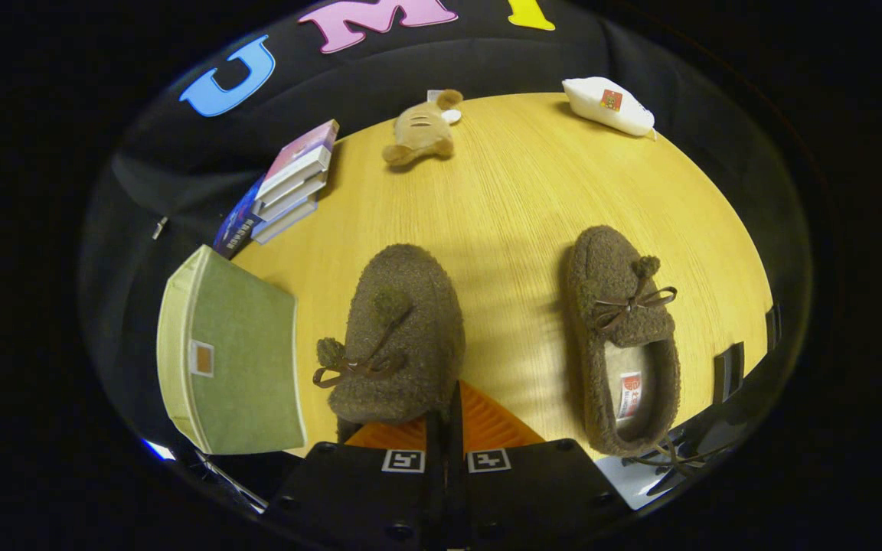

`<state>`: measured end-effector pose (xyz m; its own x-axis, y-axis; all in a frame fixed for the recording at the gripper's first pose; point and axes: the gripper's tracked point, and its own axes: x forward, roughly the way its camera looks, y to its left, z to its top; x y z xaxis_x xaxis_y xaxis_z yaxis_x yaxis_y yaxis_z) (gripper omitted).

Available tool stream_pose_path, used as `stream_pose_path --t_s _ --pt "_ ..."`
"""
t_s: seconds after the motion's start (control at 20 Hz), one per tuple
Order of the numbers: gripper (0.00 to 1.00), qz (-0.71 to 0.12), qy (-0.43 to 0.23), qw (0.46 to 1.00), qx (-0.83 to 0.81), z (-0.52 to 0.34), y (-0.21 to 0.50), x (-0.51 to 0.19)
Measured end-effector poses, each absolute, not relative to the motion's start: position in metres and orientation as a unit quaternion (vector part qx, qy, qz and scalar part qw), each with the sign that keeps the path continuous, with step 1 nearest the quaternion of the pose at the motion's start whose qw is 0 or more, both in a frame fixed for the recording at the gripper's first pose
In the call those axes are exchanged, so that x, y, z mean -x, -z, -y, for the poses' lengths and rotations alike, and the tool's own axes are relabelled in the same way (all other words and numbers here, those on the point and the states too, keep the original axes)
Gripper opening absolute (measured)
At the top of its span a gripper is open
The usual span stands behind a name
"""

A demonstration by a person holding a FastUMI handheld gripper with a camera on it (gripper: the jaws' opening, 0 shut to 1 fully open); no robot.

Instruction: Open the storage box then place both shoes into the box .Put the left shoe in first, then the right shoe, with the right side of both shoes facing outward in a uniform manner.

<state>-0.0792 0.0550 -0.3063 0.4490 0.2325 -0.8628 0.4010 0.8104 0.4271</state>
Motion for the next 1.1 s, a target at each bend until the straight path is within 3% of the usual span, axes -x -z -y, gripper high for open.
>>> stream_pose_path --t_s 0.55,1.1 --pt "0.05 -0.462 -0.042 0.811 -0.357 -0.152 0.157 0.009" --pt "0.06 -0.502 -0.086 0.781 -0.363 -0.281 0.152 -0.027"
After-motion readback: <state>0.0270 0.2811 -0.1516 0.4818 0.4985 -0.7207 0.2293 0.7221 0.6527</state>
